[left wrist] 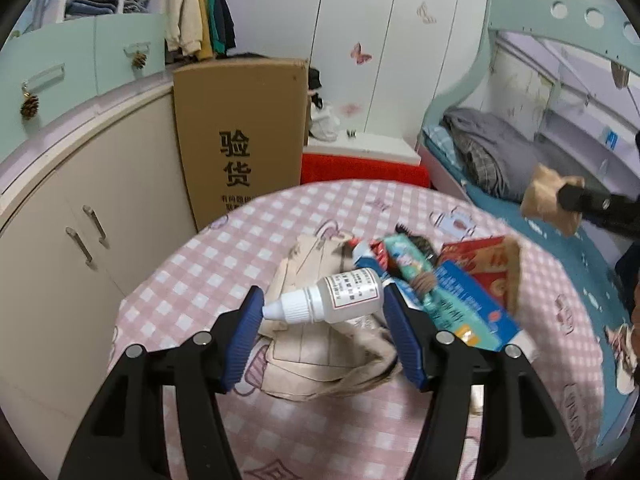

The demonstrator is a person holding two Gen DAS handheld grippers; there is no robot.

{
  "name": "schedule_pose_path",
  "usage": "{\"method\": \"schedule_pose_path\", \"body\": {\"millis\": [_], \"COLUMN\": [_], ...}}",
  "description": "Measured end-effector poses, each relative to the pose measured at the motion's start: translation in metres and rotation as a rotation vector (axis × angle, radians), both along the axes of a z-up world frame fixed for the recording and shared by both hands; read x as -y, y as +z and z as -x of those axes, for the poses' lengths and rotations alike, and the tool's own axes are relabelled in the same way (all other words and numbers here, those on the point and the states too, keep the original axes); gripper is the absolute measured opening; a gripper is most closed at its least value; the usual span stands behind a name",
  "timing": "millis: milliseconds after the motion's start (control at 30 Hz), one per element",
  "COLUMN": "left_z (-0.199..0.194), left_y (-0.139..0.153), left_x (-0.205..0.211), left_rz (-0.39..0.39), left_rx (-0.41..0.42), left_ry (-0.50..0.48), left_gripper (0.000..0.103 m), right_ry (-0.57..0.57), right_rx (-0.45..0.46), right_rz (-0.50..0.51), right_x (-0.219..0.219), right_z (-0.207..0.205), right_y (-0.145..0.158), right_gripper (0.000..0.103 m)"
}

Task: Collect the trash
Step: 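Carry both held items over the blue bin and open both tools to drop them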

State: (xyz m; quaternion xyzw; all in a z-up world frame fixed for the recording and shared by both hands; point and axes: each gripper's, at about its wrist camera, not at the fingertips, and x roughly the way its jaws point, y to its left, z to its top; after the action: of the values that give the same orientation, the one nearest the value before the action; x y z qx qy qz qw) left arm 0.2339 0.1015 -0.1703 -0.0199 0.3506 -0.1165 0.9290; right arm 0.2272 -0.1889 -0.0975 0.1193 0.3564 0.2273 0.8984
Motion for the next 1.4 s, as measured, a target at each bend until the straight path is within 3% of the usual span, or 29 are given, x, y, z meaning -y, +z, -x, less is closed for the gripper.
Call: {"method": "schedule_pose_path", "body": {"millis": [367,800,1133,1400], "left_z": [0.033,0.063,0.078,0.078], "left_y": [0.053,0.074,0.061,0.011], "left_x": [0.057,0.202,0.345,0.439], "left_rz": [0.063,0.103,0.123,0.068], "left_rx": [0.115,0.142,0.068,-0.08], "left_ry": [-0.092,-0.309,-0.524,-0.636], "left_gripper": [0.06,0.06,0.06,0.06], "right_ry": [-0.122,-0.331,-0.573,-0.699], "right_rx": [0.044,0.072,0.023,-0.086], "right_rz": [-0.053,-0.119,-0.155,-0.186], "right_x": [0.072,0.2,0.32,0.381], "right_z": [0.033,0.091,0.149,0.168], "right_y": [0.013,0.004,-0.032,-0.086], "right_gripper": [0.03,0.03,0.03,0.03]}}
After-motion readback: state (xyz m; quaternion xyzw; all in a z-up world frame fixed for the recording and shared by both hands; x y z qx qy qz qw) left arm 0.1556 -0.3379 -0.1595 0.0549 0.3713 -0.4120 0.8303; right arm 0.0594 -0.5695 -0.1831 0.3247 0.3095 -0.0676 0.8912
